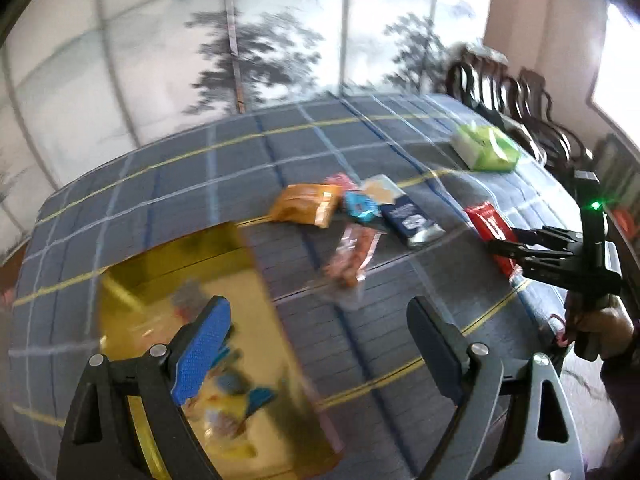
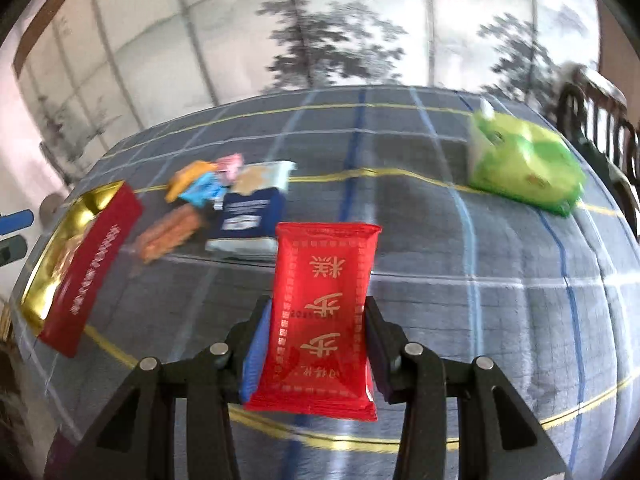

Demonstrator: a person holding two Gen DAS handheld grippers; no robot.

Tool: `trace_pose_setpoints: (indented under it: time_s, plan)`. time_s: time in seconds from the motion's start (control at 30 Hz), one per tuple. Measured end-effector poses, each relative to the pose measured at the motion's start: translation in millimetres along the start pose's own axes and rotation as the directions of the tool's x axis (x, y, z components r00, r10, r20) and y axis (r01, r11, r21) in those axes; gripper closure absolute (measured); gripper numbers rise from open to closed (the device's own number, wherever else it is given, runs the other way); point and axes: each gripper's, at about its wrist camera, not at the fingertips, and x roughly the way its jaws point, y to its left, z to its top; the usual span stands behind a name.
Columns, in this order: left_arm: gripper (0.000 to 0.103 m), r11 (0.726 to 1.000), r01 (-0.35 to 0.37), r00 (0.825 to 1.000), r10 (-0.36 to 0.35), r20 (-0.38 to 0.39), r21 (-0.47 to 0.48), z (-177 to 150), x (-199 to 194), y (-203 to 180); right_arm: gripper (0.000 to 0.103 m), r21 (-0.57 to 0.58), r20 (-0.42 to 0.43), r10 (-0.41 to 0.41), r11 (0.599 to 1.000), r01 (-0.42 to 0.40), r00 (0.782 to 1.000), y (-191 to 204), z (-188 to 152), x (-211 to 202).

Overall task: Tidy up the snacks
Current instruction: 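Grasp the red packet with gold characters with the right gripper, then lift the clear bag of twisted dough sticks with the left gripper while the right holds the red packet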

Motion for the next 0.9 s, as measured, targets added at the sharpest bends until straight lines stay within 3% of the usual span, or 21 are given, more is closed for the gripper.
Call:
trace_pose_setpoints:
  time_s: [0.2, 0.53, 0.6, 0.7, 0.77, 0.9]
  plan:
    - [0.016, 0.982, -0.014, 0.997, 0.029, -0.078, 0.189, 32, 53, -37, 0.059, 0.065, -0.006, -0.093, 0.994, 0.093, 0.996, -36, -6, 7]
    - [0.017, 0.987, 0.025, 0.964, 0.017, -0.265, 0.157, 45, 130, -28, 0.059, 0.178, 0.023, -0.166, 0.971, 0.159, 0.986, -102, -8, -5]
    - [0.022, 0.988, 0.003, 0.961, 0.041, -0.275, 0.156, 45, 138, -26, 0.059, 0.197, 0.027, -0.170, 0.967, 0.161, 0.985, -112, -9, -6]
    - [0.044, 0.986, -0.025, 0.950, 0.075, -0.302, 0.165, 45, 152, -27, 0.059, 0.213, 0.033, -0.156, 0.966, 0.145, 0.987, -118, -9, -5]
    - [0.060, 0.990, 0.000, 0.952, 0.042, -0.303, 0.138, 44, 155, -26, 0.059, 0.209, 0.029, -0.151, 0.968, 0.142, 0.988, -117, -8, -3]
    - [0.068, 0.991, 0.002, 0.955, 0.037, -0.293, 0.133, 42, 154, -29, 0.059, 0.217, 0.029, -0.139, 0.968, 0.129, 0.990, -119, -8, -2]
